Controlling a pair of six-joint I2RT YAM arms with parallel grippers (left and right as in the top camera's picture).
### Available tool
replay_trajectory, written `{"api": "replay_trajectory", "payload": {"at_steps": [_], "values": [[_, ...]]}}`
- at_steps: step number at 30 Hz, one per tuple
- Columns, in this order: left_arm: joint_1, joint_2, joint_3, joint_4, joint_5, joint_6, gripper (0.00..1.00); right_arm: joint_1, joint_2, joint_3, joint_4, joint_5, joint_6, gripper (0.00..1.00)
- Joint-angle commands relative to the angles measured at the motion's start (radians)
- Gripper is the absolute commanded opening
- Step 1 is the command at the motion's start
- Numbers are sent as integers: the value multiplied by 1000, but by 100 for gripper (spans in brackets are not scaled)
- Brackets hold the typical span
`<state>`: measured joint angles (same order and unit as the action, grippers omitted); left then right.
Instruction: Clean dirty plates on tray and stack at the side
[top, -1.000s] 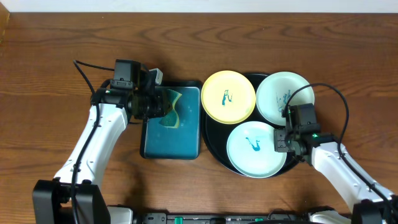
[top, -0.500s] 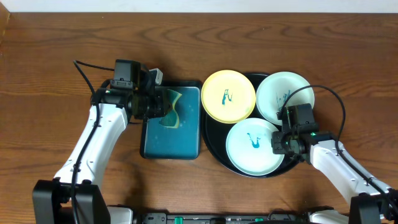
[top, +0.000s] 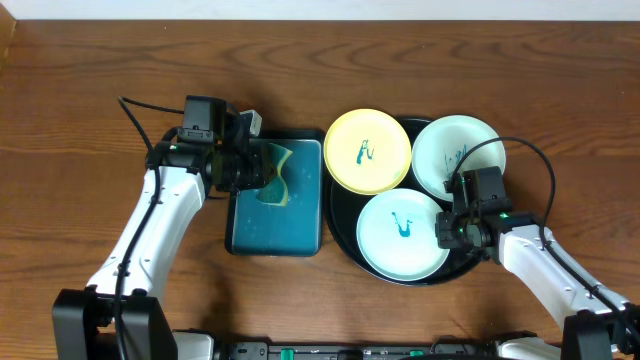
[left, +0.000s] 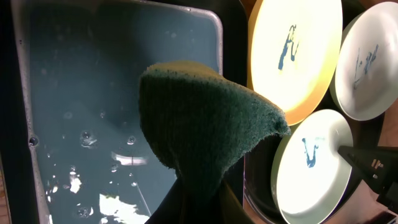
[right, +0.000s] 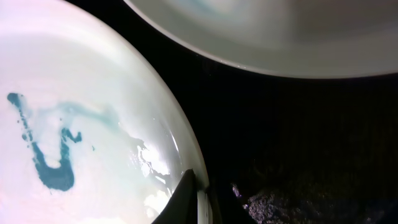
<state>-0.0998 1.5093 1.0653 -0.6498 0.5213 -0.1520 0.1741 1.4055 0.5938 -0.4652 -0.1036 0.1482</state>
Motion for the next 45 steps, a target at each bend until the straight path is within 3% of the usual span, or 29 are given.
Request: {"api": "replay_trajectory", "payload": {"at_steps": [1, 17, 20, 27, 30, 45], "values": [[3, 0, -16, -1, 10, 20, 7, -2, 8, 14, -3, -14, -3, 3], [3, 0, -16, 43, 0, 20, 7, -3, 8, 14, -2, -14, -3, 1], [-11, -4, -2, 52, -91, 20, 7, 6, 8, 14, 0, -14, -3, 1], [-183, -7, 9, 48, -516, 20, 7, 13, 8, 14, 0, -14, -3, 1], [-243, -7, 9, 50, -588, 14, 7, 13, 8, 14, 0, -13, -3, 1], [-301, -7, 5, 45, -600, -29, 7, 16, 8, 14, -3, -13, -3, 1]]}}
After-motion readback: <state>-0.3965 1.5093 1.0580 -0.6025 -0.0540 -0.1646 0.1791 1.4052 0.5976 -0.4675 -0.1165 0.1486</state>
